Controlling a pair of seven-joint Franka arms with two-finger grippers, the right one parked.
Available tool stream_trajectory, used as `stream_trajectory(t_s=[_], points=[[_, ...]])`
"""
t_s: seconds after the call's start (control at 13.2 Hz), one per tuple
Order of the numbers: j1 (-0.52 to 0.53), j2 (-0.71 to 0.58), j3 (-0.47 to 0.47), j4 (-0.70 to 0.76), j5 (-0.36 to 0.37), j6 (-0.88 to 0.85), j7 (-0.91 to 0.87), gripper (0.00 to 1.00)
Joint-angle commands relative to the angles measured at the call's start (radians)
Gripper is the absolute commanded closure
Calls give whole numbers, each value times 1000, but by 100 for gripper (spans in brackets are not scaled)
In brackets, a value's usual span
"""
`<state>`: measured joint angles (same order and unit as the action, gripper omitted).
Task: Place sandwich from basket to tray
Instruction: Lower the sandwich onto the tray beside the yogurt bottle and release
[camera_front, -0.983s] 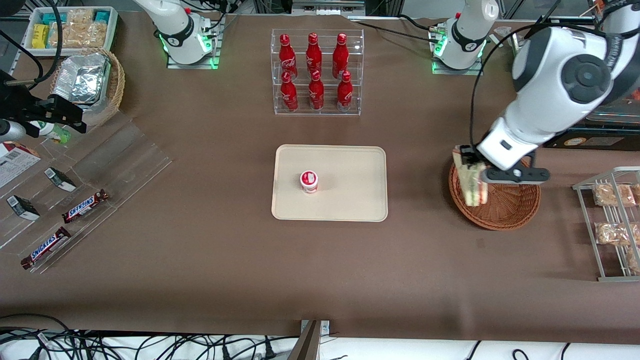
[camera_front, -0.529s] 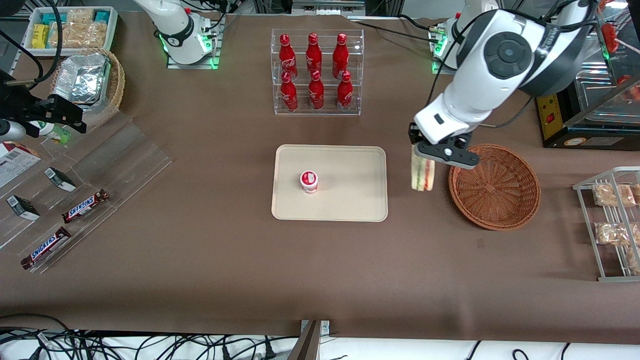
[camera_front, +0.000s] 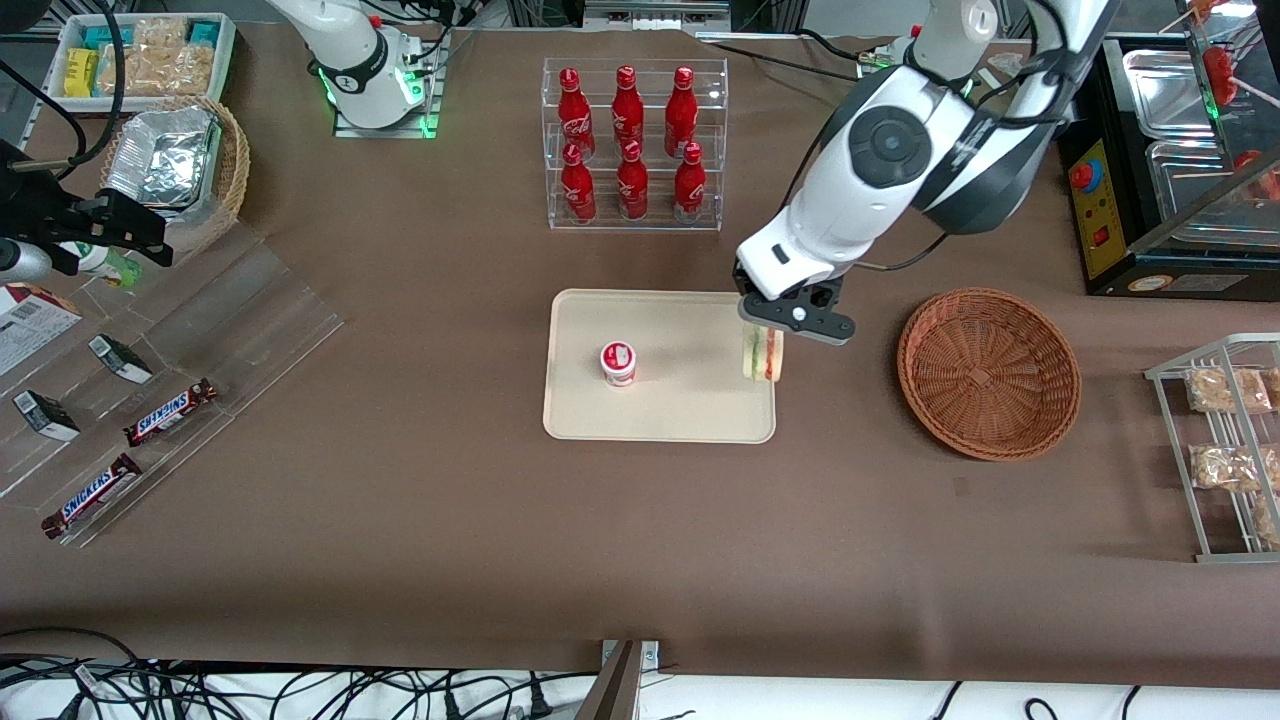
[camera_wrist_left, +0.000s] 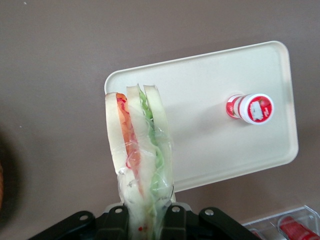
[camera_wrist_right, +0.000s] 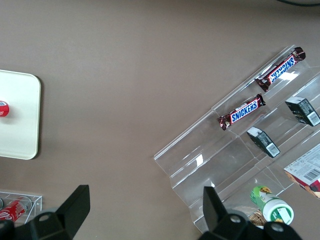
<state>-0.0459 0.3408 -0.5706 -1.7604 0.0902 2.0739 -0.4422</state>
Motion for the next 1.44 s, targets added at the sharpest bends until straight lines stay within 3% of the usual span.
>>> stream_trajectory(t_s=[0.0,0.76,1.21,1.29,1.36], points=[[-37,95,-6,18,98,57,-113,100],[-86,294,-3,16,308,158,-242,100],[-100,342,0,7,355,203,-283,100],[-100,345,2,7,355,204,-285,99],[-97,345,3,7,355,203,-286,87]])
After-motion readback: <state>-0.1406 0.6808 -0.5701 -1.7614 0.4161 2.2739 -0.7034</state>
